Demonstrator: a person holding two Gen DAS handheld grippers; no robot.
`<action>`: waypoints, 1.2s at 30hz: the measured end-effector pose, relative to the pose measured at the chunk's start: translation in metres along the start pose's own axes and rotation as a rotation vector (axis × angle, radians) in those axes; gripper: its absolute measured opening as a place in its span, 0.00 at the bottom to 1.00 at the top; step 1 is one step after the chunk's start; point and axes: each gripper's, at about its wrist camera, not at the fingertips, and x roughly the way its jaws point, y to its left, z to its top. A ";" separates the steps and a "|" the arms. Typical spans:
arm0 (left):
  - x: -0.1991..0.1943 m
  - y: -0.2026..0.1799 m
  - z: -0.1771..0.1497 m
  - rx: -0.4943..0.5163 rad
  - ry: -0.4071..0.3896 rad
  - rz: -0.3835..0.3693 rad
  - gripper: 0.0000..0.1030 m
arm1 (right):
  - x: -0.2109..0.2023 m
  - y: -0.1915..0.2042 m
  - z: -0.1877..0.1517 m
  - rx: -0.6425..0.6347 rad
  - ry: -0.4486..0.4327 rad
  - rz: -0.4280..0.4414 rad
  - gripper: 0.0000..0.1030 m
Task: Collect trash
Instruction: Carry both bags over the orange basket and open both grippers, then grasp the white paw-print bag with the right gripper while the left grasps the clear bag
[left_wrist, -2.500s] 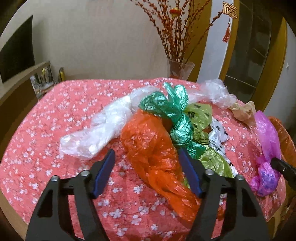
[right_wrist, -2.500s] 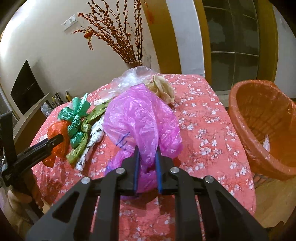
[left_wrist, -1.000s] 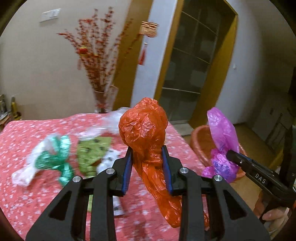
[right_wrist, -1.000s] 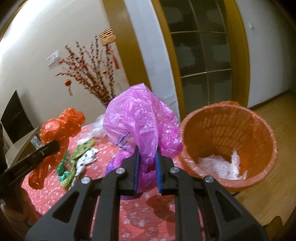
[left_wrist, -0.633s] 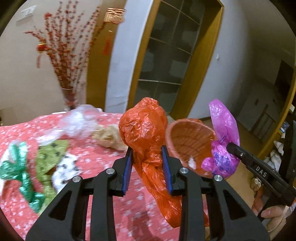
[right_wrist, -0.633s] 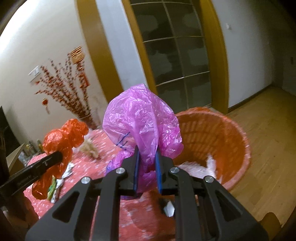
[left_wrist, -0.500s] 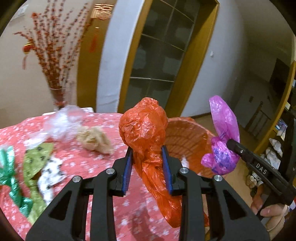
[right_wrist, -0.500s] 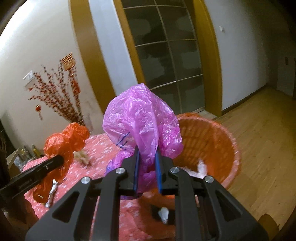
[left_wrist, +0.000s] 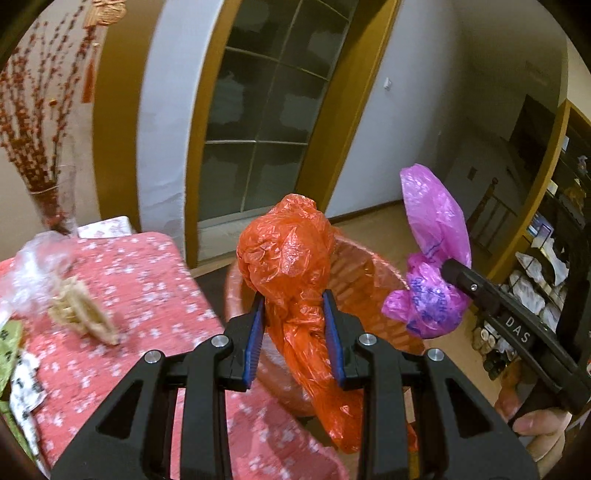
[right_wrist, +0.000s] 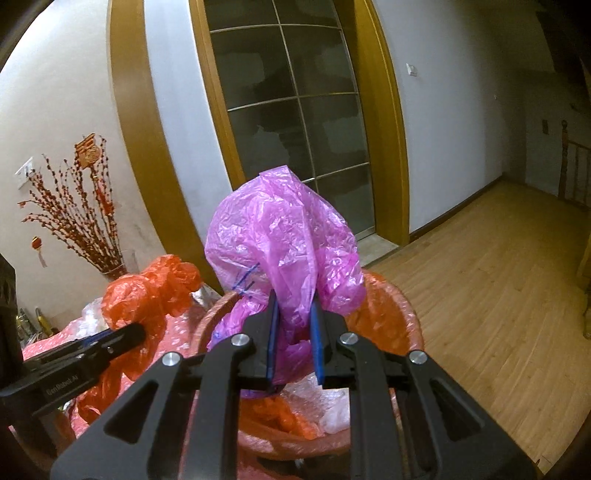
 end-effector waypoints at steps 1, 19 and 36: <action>0.005 -0.001 0.001 0.002 0.006 -0.005 0.30 | 0.001 -0.001 -0.001 0.003 0.001 -0.003 0.16; 0.034 -0.002 -0.013 -0.014 0.087 0.027 0.66 | 0.031 -0.029 -0.011 0.083 0.051 -0.006 0.47; -0.071 0.057 -0.042 0.005 -0.068 0.343 0.82 | 0.016 0.031 -0.039 0.035 0.095 0.061 0.76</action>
